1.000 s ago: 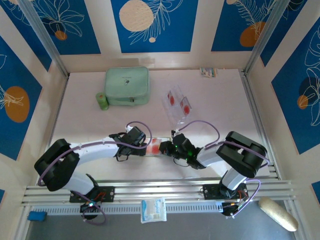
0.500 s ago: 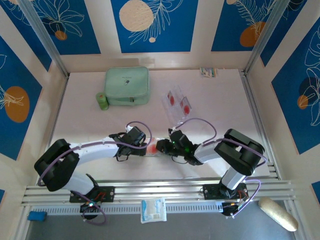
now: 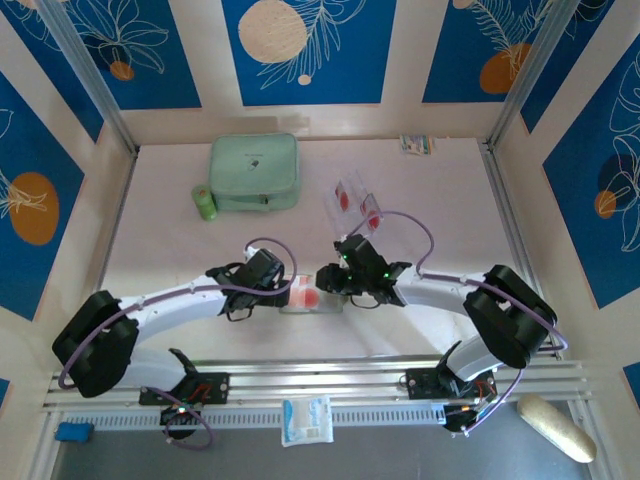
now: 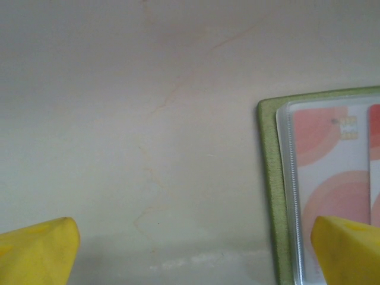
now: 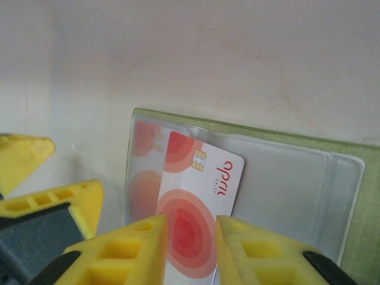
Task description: Put the credit cards into the card holder
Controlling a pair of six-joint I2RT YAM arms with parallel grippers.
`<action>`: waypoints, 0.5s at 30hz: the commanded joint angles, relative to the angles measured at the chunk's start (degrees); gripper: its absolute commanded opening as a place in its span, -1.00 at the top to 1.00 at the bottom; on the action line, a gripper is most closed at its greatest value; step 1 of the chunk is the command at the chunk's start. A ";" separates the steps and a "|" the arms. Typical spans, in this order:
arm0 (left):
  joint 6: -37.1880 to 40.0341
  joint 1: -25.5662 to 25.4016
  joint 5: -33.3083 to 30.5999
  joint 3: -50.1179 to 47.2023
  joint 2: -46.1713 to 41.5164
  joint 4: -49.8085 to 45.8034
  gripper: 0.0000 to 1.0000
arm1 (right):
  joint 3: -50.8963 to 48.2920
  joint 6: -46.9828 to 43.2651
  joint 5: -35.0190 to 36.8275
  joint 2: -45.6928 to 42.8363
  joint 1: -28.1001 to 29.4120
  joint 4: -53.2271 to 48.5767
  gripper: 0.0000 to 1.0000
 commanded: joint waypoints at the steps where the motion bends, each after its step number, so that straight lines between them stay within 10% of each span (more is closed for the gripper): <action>1: -0.92 0.97 -1.12 -1.62 -0.73 -2.16 -1.00 | 3.83 -4.35 -1.07 2.17 -0.06 -9.25 0.67; 15: -1.53 1.85 -0.31 -3.43 3.09 -0.09 -1.00 | 12.27 -7.40 -1.53 13.08 2.77 -14.13 0.88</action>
